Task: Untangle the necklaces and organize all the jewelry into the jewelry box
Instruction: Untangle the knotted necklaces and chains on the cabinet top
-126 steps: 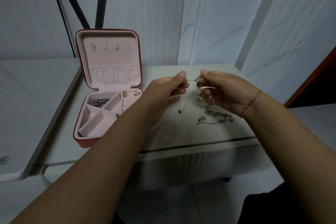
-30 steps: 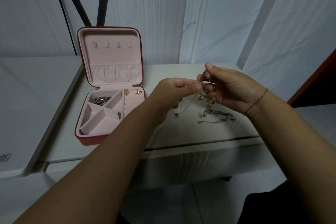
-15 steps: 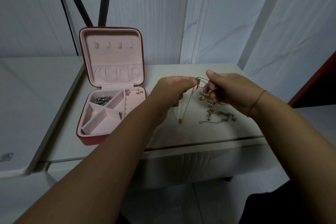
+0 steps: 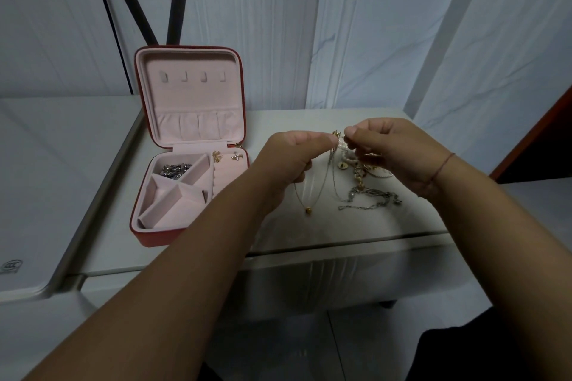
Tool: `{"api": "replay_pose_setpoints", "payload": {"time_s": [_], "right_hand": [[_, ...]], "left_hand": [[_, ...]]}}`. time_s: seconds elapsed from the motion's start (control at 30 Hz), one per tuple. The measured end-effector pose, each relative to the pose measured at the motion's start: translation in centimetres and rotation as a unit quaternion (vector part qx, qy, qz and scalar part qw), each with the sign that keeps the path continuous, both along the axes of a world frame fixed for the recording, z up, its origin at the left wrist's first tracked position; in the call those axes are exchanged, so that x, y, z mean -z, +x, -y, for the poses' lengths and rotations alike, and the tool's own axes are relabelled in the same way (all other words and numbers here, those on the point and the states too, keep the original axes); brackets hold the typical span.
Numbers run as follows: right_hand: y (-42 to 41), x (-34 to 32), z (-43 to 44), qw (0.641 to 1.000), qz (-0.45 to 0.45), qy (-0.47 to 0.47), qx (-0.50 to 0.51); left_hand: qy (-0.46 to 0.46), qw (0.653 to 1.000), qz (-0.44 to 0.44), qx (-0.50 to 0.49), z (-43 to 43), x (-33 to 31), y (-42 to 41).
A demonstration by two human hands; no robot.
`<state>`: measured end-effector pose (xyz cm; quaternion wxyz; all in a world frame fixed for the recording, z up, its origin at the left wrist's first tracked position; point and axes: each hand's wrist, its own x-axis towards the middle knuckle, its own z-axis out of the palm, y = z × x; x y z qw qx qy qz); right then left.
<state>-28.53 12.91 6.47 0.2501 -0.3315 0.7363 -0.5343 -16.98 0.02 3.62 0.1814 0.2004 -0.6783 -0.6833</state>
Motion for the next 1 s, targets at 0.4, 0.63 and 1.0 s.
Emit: {"api": "replay_pose_setpoints", "payload": {"time_s": [0.4,0.63,1.0], "right_hand": [[0.42,-0.22,-0.03,0.999,0.010,-0.029,-0.021],[0.49,-0.17,0.16,0.999,0.011,-0.036,-0.018],[0.39,-0.25,0.02,0.998,-0.015,-0.053,0.002]], "left_hand": [[-0.047,0.999,0.011,0.019,0.25,0.43,-0.02],[-0.029,0.999,0.004,0.023,-0.05,0.33,-0.17],[-0.041,0.999,0.010,0.011,-0.27,-0.07,0.14]]}}
